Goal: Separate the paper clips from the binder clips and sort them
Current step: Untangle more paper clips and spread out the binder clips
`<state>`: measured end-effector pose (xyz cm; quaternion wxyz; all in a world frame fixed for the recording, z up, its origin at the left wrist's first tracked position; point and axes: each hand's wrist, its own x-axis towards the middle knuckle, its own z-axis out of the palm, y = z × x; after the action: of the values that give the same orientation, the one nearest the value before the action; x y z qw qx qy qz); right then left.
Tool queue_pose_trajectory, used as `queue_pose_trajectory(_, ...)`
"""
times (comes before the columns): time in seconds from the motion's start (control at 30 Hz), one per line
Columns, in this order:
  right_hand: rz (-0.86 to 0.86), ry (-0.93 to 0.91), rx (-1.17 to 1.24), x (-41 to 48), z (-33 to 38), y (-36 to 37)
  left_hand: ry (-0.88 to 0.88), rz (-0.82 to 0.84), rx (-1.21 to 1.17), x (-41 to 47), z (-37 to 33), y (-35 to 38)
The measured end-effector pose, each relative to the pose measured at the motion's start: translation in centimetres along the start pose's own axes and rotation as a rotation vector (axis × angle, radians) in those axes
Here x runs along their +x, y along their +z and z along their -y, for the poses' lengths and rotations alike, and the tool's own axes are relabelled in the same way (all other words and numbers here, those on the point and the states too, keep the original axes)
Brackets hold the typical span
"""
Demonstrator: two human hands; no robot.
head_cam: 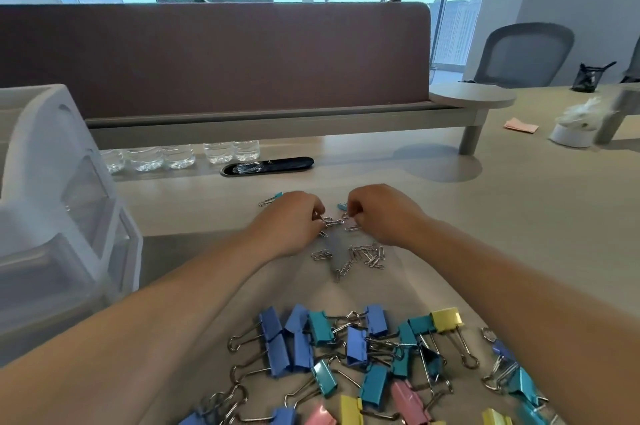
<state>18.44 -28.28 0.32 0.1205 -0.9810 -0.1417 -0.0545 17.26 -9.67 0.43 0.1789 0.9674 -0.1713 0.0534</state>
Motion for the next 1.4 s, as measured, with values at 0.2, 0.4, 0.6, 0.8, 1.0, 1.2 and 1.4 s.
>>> queue_pose_trajectory(0.2,0.008,0.091,-0.083,-0.9,-1.7,-0.8,0.017,0.036,0.007,-0.9,-0.6,-0.3)
queue_pose_trajectory(0.4,-0.040,0.157,-0.097,-1.3,-2.8,-1.8,0.036,0.099,0.013,-1.0,-1.7,0.3)
queue_pose_trajectory(0.6,0.050,0.166,-0.083,-0.1,-3.0,-1.5,0.044,0.128,-0.005,-0.4,-2.8,-0.4)
queue_pose_trajectory(0.8,0.111,0.154,-0.056,1.2,-3.1,-0.8,0.033,0.042,0.055,2.4,-2.9,-0.5)
queue_pose_trajectory(1.0,0.106,0.120,-0.043,1.8,-3.6,-0.6,0.005,0.082,0.079,5.5,-2.3,0.6)
queue_pose_trajectory(1.2,0.114,0.078,-0.029,1.5,-4.2,-1.2,-0.009,0.117,0.067,7.3,-2.2,1.8)
queue_pose_trajectory(1.4,0.137,0.063,0.005,1.6,-4.5,-2.1,0.009,0.083,0.081,7.4,-2.4,2.2)
